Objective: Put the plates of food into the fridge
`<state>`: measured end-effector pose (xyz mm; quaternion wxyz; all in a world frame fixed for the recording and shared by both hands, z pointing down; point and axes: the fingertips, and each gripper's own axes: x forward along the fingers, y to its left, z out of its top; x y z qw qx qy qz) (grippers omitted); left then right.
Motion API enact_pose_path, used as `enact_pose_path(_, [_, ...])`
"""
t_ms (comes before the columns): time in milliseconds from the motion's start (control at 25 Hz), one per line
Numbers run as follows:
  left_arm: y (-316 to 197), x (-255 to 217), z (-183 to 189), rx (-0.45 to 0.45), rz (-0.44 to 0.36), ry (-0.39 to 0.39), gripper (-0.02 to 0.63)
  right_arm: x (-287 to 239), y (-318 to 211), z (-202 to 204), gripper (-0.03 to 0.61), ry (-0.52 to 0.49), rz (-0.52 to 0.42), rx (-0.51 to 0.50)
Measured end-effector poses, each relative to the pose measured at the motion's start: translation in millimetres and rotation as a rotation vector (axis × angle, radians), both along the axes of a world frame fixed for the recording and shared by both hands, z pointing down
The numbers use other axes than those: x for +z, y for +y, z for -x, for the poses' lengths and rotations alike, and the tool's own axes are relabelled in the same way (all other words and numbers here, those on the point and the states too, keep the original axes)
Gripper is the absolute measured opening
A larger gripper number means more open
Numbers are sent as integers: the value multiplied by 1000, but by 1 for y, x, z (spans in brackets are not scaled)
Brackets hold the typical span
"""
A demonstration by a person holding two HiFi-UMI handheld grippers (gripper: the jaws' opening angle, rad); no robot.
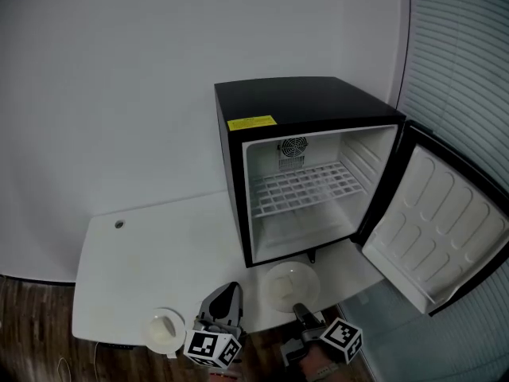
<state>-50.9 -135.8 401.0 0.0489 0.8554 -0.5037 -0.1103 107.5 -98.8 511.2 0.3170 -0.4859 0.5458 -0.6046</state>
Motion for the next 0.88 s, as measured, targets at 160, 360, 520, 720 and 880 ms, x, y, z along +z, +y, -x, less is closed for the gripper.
enact_pose_path(160, [-35,6,-1,-22,4,-15,8,-3,-25,-13,17,5,5,-6])
enact_pose_path(360, [-75,18,3,-67,21,-23,8,-2,-60,-31,17,21,12,-15])
enact_pose_path(520, [-103,23,10,-113,27,-29,8,-1,-87,-44,17,16,13,-15])
enact_pose_path(720, [-133,29,14,-146,33,-39,8,-1,-115,-56,17,25,7,-5])
enact_pose_path(880, [-149,28,12,-152,24,-40,8,0,-139,-69,17,45,7,22])
